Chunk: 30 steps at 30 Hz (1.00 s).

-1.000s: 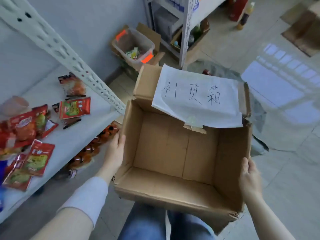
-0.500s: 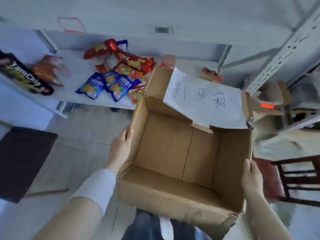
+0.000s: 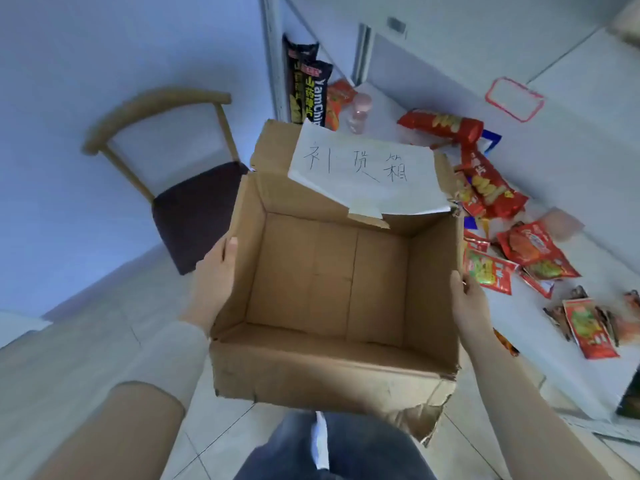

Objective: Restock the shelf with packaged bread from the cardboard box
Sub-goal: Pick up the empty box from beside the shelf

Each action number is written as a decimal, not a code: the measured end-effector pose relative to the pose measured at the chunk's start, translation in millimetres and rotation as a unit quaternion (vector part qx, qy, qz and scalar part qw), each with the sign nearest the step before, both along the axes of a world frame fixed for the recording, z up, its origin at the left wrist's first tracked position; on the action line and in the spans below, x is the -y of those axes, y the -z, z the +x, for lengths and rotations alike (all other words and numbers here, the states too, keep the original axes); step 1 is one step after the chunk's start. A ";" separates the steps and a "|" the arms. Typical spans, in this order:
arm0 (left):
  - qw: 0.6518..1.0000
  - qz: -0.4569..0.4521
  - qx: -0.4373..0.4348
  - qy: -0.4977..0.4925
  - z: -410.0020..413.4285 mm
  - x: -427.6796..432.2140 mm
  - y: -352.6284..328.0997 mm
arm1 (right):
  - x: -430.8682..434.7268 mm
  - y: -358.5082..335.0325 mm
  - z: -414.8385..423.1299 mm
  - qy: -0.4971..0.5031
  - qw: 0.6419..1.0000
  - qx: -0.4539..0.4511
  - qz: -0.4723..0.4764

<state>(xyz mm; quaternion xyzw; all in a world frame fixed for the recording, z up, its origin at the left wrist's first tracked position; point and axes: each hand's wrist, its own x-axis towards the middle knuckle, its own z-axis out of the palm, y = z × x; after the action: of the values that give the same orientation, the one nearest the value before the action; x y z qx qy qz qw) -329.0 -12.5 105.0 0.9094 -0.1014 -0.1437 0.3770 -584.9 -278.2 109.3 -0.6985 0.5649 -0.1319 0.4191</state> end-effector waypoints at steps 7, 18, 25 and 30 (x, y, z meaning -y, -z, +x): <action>0.987 0.010 -0.026 -0.160 88.0 -35.0 8.5 | 29.2 10.3 176.4 -0.172 0.985 0.032 0.005; 0.951 -0.029 -0.011 -0.309 244.1 -72.0 48.9 | 26.5 45.0 445.0 -0.295 0.955 0.003 0.004; 0.936 -0.017 -0.038 -0.350 340.5 -73.4 116.8 | 21.8 105.6 572.6 -0.316 0.948 -0.027 0.027; 0.921 -0.028 -0.086 -0.379 373.7 -68.0 168.9 | 28.0 148.0 622.2 -0.359 0.932 -0.054 0.018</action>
<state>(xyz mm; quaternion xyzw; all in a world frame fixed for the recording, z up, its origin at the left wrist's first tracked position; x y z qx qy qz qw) 44.8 55.5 -63.9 0.8531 0.2794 -0.0649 0.4359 37.3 -306.3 -38.7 -0.8532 0.3009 0.0754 0.4192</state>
